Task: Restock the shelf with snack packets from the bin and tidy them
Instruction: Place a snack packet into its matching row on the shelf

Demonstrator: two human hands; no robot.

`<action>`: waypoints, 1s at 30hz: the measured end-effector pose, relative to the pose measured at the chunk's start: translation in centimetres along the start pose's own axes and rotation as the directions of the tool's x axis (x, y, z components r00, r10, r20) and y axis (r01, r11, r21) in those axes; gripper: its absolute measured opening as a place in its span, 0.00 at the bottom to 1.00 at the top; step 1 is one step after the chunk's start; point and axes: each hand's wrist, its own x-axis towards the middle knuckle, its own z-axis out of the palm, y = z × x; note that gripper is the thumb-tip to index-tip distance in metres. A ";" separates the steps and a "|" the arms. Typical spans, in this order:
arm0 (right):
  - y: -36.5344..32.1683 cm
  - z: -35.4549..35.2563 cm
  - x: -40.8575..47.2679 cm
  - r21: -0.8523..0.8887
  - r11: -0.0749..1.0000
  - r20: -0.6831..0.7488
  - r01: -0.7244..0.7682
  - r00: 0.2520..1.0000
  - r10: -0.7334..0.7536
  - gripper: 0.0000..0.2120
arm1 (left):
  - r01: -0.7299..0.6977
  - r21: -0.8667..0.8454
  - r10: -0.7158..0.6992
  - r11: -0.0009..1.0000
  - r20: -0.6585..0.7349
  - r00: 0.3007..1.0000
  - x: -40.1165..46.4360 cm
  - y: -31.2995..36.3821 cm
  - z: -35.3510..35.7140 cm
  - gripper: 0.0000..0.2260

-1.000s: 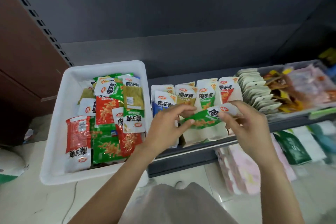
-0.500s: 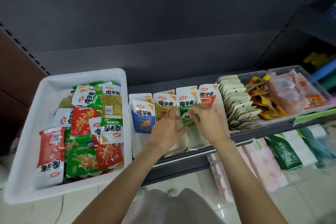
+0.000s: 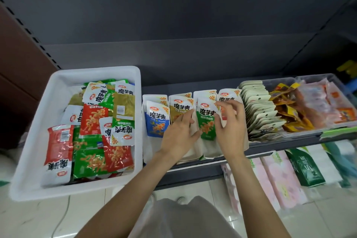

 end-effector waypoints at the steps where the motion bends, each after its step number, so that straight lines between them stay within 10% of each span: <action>1: -0.5 -0.3 -0.3 0.019 1.000 -0.015 0.012 1.000 -0.012 0.13 | -0.015 -0.021 0.015 1.000 -0.027 1.000 -0.4 0.1 -0.5 0.25; 9: -10.4 1.9 -1.4 0.338 0.921 0.387 0.196 0.863 -0.325 0.09 | -0.116 0.125 0.167 0.985 -0.565 0.808 -7.3 -6.1 -9.8 0.07; 15: -17.1 9.6 -3.8 0.165 0.913 0.742 0.373 0.563 -0.364 0.17 | 0.331 0.204 -0.217 0.921 -0.438 0.873 -12.5 -15.3 -14.4 0.19; 21: -19.3 15.1 -5.8 -0.266 0.857 0.805 0.441 0.591 -0.054 0.25 | 0.188 0.264 -0.120 0.946 -0.254 0.960 -12.0 -16.9 -14.6 0.20; 30: -19.1 14.7 -4.3 -0.256 0.815 0.797 0.520 0.591 -0.127 0.19 | 0.230 0.079 -0.218 0.970 -0.142 0.966 -9.2 -16.8 -12.3 0.20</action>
